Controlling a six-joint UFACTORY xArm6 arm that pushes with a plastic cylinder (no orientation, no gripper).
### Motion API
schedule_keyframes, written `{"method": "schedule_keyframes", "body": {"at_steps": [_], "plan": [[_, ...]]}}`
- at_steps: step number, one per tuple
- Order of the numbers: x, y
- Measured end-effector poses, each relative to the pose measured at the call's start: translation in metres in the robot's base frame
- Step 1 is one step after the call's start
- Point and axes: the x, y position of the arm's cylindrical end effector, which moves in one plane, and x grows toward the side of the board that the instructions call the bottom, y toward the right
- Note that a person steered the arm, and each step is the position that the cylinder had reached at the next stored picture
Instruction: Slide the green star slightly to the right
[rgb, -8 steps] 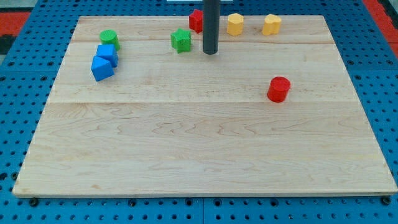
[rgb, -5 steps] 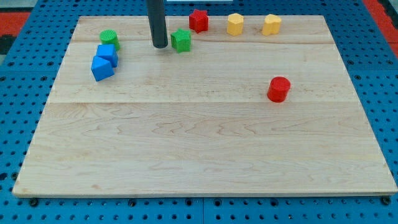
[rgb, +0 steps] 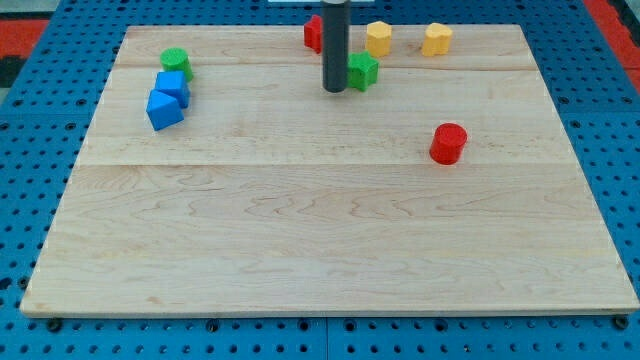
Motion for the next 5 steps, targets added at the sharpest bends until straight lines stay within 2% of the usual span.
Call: {"method": "schedule_keyframes", "body": {"at_steps": [2, 3, 5], "plan": [[0.0, 0.019], [0.002, 0.057], [-0.05, 0.109]]}}
